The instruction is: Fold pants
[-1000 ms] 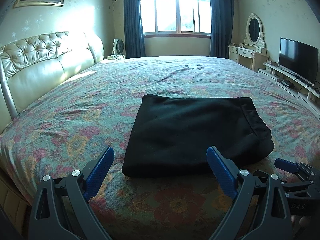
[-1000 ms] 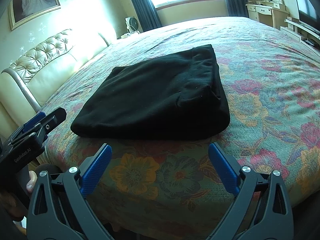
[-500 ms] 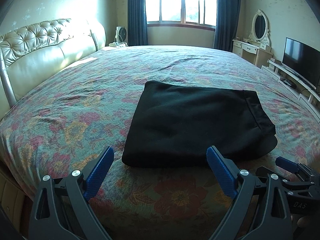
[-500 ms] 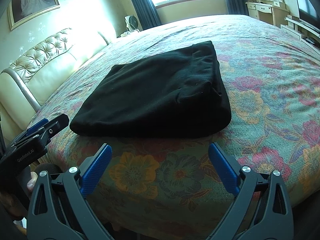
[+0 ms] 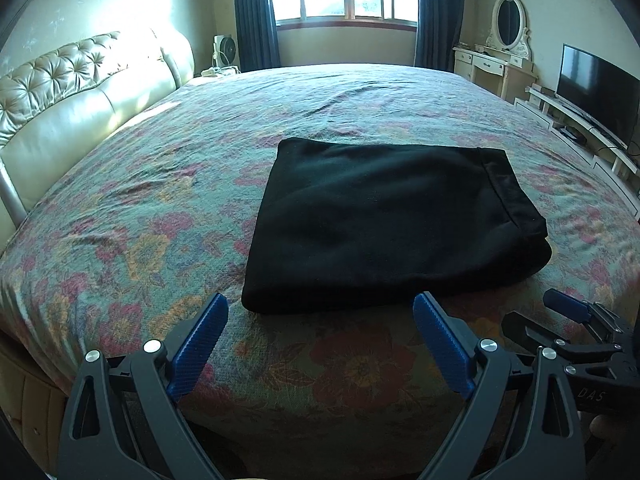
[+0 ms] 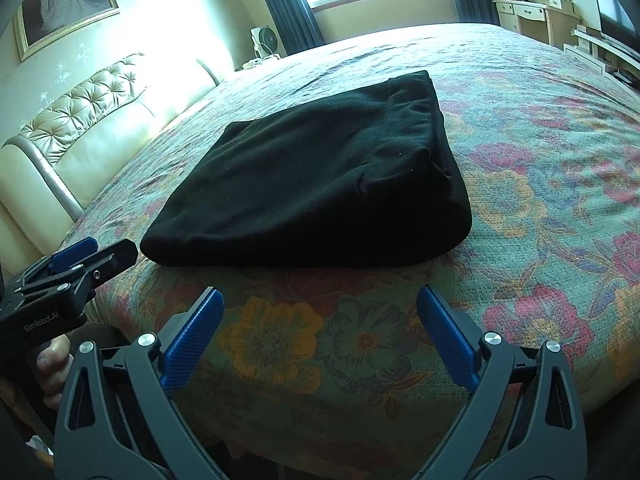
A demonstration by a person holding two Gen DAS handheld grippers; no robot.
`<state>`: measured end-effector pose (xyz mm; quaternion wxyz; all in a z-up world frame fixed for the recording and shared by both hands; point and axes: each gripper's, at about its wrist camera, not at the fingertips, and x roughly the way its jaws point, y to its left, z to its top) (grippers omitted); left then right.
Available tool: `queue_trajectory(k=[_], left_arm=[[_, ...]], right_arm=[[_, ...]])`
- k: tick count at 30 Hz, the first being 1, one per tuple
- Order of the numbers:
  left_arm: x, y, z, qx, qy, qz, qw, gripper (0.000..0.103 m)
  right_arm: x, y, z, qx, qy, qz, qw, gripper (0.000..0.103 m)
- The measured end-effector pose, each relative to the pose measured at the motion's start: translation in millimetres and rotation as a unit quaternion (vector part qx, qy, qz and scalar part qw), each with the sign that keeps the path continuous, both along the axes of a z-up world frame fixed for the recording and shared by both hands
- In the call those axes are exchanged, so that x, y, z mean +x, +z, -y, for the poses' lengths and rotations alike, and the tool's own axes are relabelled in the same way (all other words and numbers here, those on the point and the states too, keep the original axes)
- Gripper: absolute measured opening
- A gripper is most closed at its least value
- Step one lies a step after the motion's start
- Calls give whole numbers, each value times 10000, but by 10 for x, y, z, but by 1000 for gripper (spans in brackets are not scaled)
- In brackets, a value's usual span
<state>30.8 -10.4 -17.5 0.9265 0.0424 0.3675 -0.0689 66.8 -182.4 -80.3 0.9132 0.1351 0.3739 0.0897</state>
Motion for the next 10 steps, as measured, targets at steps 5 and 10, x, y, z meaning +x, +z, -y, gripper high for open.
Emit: queue_trajectory(k=[5, 10], left_arm=[[14, 1, -67, -290, 232, -42, 9993, 93], [55, -19, -136, -275, 466, -116, 9985, 93]], right_arm=[[-4, 33, 50, 3, -53, 56, 10000, 97], [-4, 49, 125, 72, -168, 71, 9998, 97]])
